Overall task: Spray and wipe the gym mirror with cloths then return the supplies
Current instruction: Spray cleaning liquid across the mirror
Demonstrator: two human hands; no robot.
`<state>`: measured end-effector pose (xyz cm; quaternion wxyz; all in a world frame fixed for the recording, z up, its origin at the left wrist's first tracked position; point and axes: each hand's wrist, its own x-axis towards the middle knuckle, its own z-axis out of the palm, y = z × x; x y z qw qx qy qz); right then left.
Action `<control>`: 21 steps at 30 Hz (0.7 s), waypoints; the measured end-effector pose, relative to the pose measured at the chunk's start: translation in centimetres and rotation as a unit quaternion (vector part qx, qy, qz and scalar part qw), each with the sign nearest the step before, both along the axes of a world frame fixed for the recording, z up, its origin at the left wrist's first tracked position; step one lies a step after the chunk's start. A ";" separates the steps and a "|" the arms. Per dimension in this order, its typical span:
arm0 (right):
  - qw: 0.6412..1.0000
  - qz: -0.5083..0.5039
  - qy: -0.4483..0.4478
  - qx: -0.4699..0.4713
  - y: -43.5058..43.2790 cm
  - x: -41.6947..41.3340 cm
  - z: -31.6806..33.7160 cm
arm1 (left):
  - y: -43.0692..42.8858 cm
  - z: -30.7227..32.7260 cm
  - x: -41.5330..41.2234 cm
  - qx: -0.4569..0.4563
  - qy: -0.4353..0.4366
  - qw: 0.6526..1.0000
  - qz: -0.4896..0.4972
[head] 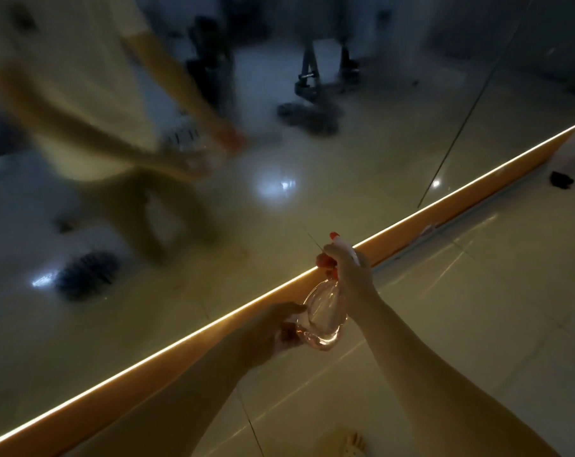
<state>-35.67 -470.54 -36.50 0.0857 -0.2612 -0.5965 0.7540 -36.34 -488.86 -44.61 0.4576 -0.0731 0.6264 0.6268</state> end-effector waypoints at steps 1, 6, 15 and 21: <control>1.000 0.007 0.005 -0.005 0.8 -0.5 -0.2 | 0.8 0.0 -0.5 0.000 -0.010 1.000 0.014; 0.999 0.019 0.002 -0.033 5.4 -2.2 -0.8 | 5.8 -0.5 -2.6 -0.012 -0.035 0.998 0.042; 0.996 -0.017 -0.081 -0.036 12.6 -4.7 -2.3 | 13.1 0.4 -3.9 0.001 -0.058 0.997 0.042; 0.992 -0.013 -0.103 -0.070 16.9 -4.9 -2.5 | 16.9 0.9 -3.6 -0.012 -0.061 0.997 0.046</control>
